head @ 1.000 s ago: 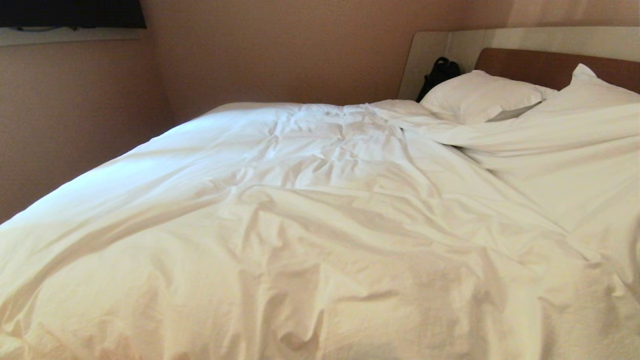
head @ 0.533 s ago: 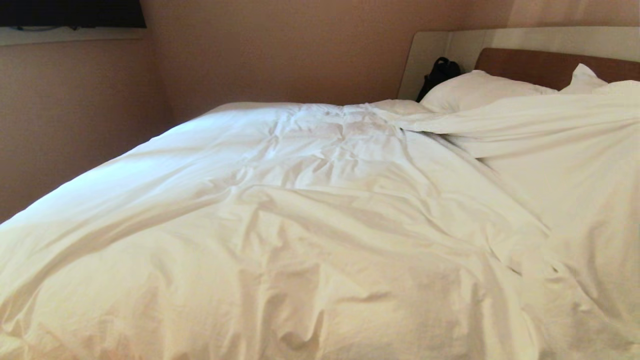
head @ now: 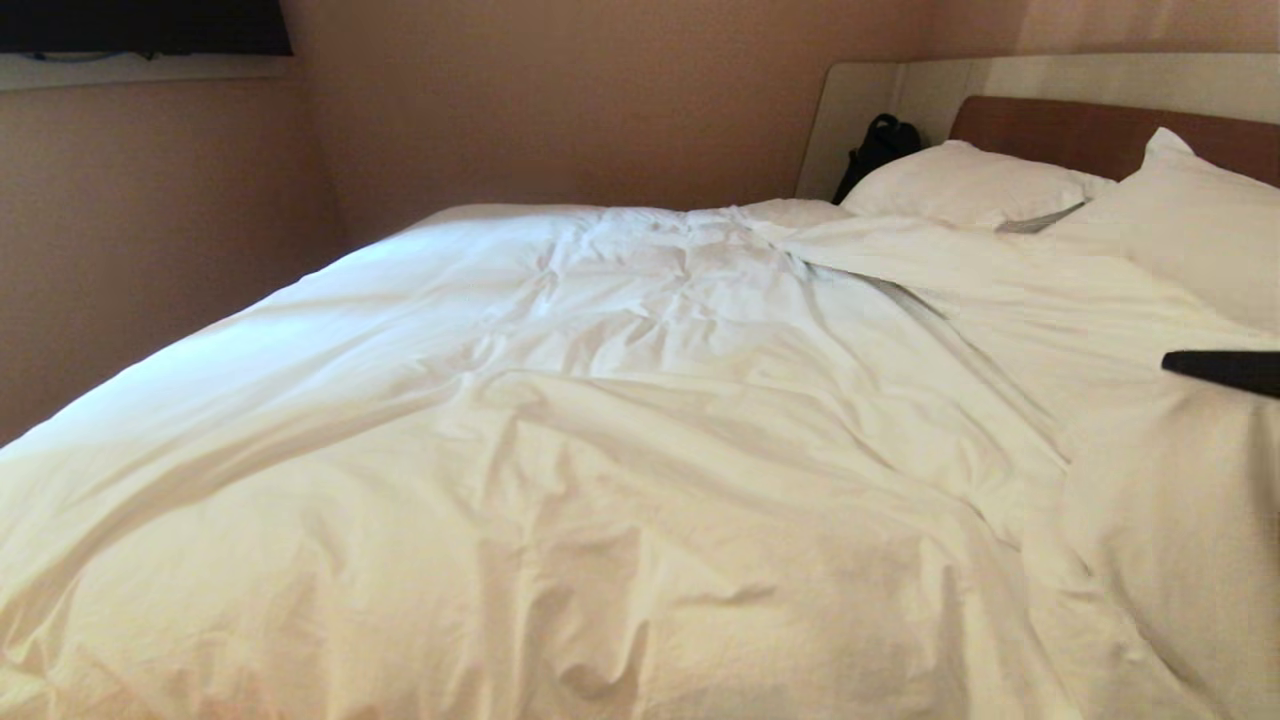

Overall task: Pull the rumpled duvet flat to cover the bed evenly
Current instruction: Flatten the corners of the folded blanket

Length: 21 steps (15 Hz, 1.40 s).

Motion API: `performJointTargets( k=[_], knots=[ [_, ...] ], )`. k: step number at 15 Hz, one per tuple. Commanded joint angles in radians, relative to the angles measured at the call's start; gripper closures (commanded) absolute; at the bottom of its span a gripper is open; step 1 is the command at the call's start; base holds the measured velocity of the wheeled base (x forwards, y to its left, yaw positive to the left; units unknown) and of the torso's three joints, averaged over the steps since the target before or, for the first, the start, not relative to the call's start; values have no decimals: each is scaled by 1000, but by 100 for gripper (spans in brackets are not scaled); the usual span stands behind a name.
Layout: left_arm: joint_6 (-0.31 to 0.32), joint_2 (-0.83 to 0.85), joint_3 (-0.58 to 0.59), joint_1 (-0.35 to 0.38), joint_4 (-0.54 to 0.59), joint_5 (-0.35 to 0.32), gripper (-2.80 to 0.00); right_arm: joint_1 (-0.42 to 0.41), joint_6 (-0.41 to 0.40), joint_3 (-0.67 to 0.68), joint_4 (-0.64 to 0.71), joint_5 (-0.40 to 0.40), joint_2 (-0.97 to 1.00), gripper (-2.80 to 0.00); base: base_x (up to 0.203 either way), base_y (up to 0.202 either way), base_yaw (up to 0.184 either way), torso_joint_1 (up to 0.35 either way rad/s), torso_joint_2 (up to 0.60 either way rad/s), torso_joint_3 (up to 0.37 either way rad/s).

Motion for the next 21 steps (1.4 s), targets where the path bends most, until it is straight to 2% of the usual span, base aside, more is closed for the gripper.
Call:
performJointTargets(
  k=[1, 4, 8, 11, 15, 19, 20, 21],
  knots=[
    [-1, 0, 0, 0, 0, 1, 0, 87, -171, 59, 57, -188, -2, 0, 0, 0, 0, 0, 0, 0],
    [-1, 0, 0, 0, 0, 1, 0, 148, -177, 98, 60, -218, 0, 0, 0, 0, 0, 0, 0, 0],
    [-1, 0, 0, 0, 0, 1, 0, 171, -188, 122, 66, -242, 10, 0, 0, 0, 0, 0, 0, 0],
    [-1, 0, 0, 0, 0, 1, 0, 207, -228, 151, 67, -275, 3, 0, 0, 0, 0, 0, 0, 0],
    [-1, 0, 0, 0, 0, 1, 0, 296, -244, 191, 67, -344, 5, 0, 0, 0, 0, 0, 0, 0],
    [-1, 0, 0, 0, 0, 1, 0, 312, -272, 215, 65, -384, 25, 0, 0, 0, 0, 0, 0, 0],
    [-1, 0, 0, 0, 0, 1, 0, 313, -288, 219, 63, -419, 33, 0, 0, 0, 0, 0, 0, 0],
    [-1, 0, 0, 0, 0, 1, 0, 316, -293, 219, 59, -446, 41, -280, 0, 0, 0, 0, 0, 0]
  ],
)
